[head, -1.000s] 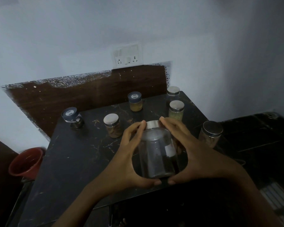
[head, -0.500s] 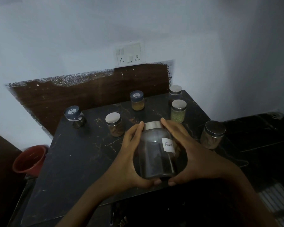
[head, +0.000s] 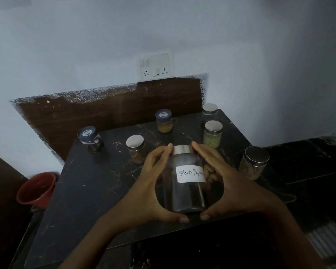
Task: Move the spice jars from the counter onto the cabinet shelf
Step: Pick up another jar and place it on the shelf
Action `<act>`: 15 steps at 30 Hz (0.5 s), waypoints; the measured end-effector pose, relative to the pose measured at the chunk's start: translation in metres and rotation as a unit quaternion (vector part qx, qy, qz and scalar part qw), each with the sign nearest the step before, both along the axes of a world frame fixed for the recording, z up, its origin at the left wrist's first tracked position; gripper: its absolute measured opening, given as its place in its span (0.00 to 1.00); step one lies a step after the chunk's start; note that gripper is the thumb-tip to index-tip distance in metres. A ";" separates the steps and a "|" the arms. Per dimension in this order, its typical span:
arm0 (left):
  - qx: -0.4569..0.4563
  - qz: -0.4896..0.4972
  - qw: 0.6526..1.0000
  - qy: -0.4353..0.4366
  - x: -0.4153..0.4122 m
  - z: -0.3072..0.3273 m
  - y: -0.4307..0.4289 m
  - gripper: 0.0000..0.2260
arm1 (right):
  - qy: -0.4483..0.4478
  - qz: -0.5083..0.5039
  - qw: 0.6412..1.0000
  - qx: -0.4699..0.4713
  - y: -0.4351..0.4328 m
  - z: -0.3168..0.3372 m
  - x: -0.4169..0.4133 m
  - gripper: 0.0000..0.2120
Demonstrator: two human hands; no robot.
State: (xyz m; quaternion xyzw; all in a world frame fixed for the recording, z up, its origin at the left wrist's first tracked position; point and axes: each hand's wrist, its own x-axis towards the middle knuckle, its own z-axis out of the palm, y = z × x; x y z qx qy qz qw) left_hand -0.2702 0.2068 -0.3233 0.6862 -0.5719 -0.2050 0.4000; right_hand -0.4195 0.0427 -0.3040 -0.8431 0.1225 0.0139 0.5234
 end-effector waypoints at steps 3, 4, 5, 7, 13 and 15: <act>-0.021 0.007 0.999 0.030 0.000 0.001 0.002 0.59 | -0.002 0.016 0.998 0.056 -0.005 0.000 -0.002 0.49; -0.023 0.009 0.999 0.043 0.000 0.000 0.003 0.59 | 0.000 0.029 0.997 0.072 -0.007 -0.001 -0.001 0.51; -0.019 0.009 0.998 0.054 0.000 0.000 0.004 0.59 | -0.001 0.031 0.996 0.083 -0.007 -0.001 0.000 0.51; 0.001 -0.001 0.998 0.063 0.004 0.001 0.004 0.60 | -0.007 0.022 0.996 0.081 -0.009 -0.002 0.002 0.50; 0.051 -0.002 0.999 -0.005 0.022 0.013 0.003 0.58 | -0.028 0.016 0.999 0.019 -0.007 0.003 0.012 0.46; 0.049 0.000 0.999 -0.015 0.027 0.018 0.003 0.57 | -0.023 0.020 1.000 0.008 -0.008 0.005 0.018 0.47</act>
